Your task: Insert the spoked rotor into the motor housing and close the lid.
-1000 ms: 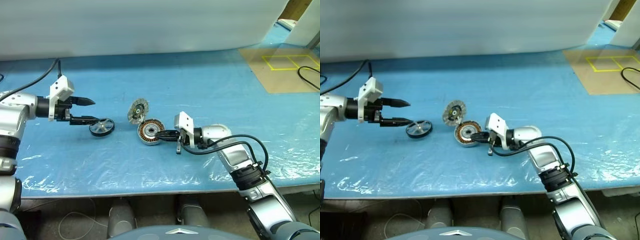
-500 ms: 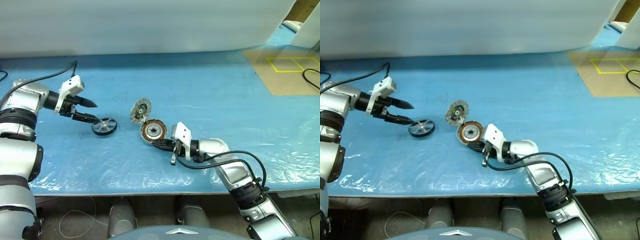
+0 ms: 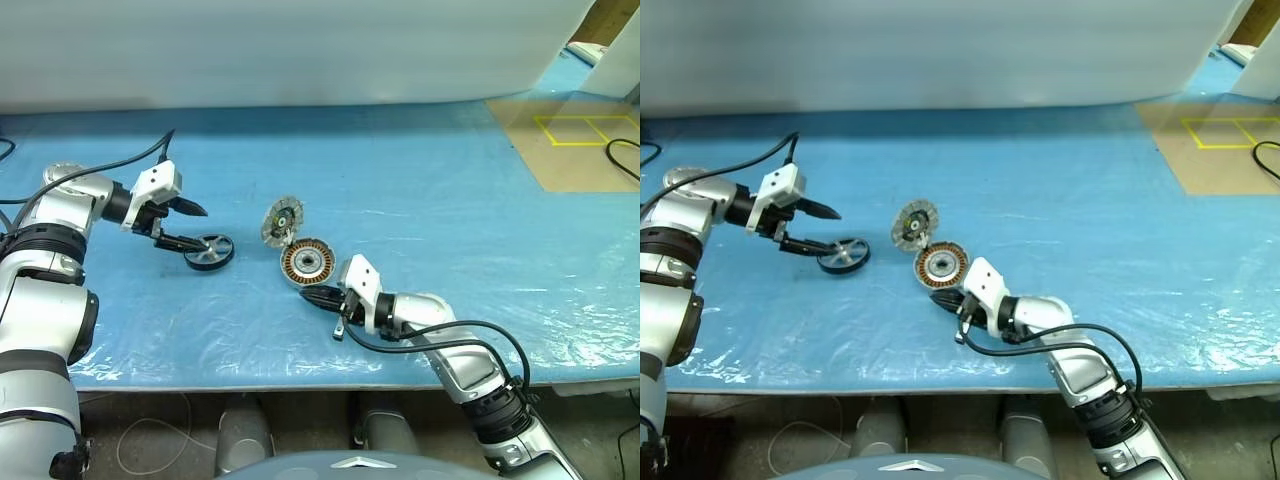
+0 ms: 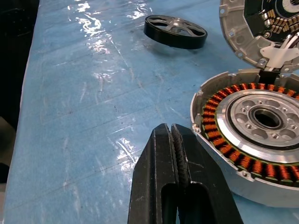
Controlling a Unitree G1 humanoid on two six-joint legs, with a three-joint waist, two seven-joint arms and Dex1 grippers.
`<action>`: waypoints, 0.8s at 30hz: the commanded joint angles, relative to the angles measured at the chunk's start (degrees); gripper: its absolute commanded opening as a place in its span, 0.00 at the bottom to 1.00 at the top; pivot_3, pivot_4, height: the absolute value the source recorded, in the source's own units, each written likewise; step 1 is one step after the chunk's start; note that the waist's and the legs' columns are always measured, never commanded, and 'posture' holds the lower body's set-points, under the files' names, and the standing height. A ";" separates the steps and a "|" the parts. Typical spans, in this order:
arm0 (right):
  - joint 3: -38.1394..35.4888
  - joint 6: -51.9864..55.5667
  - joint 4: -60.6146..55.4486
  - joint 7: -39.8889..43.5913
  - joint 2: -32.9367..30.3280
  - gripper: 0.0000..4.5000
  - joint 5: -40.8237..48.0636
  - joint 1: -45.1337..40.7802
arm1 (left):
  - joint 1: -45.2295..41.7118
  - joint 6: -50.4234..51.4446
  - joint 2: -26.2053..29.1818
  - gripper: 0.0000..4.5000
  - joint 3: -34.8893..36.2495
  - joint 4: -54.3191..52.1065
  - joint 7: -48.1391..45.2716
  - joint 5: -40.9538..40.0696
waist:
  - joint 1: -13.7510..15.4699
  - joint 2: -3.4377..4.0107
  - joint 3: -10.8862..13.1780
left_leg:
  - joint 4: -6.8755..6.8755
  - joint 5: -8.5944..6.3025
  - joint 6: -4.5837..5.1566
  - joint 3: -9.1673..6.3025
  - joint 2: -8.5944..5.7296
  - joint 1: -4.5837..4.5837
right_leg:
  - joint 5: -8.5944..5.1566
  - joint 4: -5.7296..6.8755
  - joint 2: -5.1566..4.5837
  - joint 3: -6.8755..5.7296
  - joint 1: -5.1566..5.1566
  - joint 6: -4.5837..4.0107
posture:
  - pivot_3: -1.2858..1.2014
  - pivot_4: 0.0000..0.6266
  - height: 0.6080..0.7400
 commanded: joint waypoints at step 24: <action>-1.58 4.93 -11.11 -6.98 -0.36 0.01 1.77 5.45 | -0.20 -8.57 -3.86 1.00 2.91 5.57 6.37 13.19 | 0.07 -0.01 0.00 | 0.00 -0.01 -0.02 -0.11 -0.02 0.02 | 0.02 -0.01 0.00 -0.03 0.06 0.05 | 0.52 0.24 1.00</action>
